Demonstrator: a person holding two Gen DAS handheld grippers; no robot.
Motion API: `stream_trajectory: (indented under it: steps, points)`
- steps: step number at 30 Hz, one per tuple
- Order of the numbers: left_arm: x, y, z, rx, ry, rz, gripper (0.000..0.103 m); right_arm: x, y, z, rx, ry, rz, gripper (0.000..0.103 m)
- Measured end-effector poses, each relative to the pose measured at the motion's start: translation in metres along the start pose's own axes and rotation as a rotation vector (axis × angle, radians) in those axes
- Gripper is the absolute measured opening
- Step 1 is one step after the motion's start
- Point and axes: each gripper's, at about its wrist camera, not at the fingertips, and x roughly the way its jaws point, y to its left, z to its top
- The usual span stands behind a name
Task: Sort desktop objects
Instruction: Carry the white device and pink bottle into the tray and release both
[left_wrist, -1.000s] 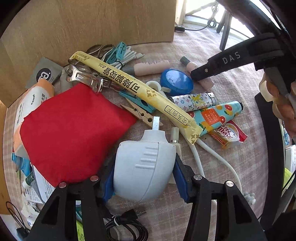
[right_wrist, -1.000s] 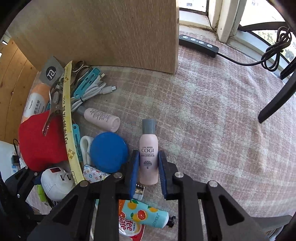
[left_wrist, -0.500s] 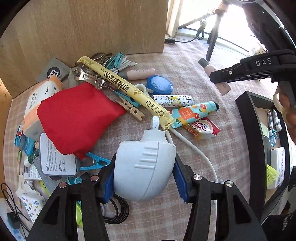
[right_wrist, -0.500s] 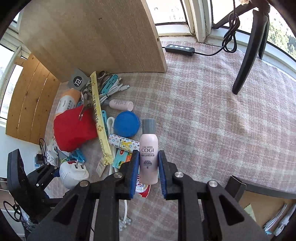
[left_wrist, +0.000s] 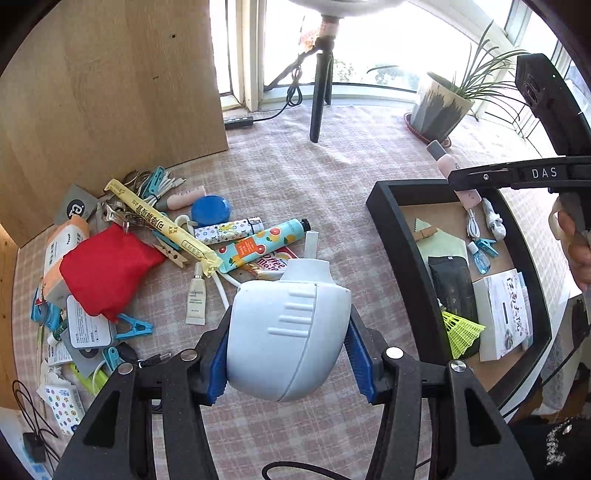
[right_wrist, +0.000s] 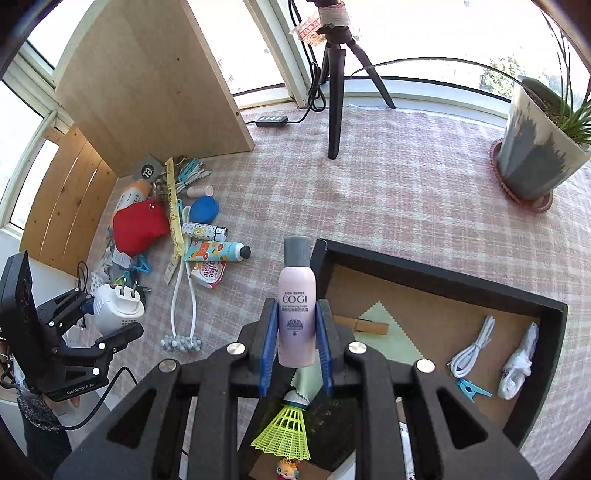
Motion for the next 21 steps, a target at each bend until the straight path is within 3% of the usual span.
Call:
stream_trajectory:
  steps: [9,19,20,21]
  points:
    - [0.009,-0.101,0.019,0.134,-0.008,-0.121,0.052,-0.047,-0.092,-0.052,0.169,-0.036,-0.095,0.02]
    - [0.012,-0.193,0.031,0.258,-0.018,-0.218,0.052,-0.08,-0.133,-0.095,0.261,-0.073,-0.156,0.021]
    - [0.011,-0.199,0.031,0.268,-0.017,-0.22,0.053,-0.083,-0.135,-0.097,0.265,-0.078,-0.157,0.022]
    - [0.01,-0.204,0.031,0.271,-0.02,-0.22,0.054,-0.084,-0.137,-0.099,0.271,-0.073,-0.153,0.034]
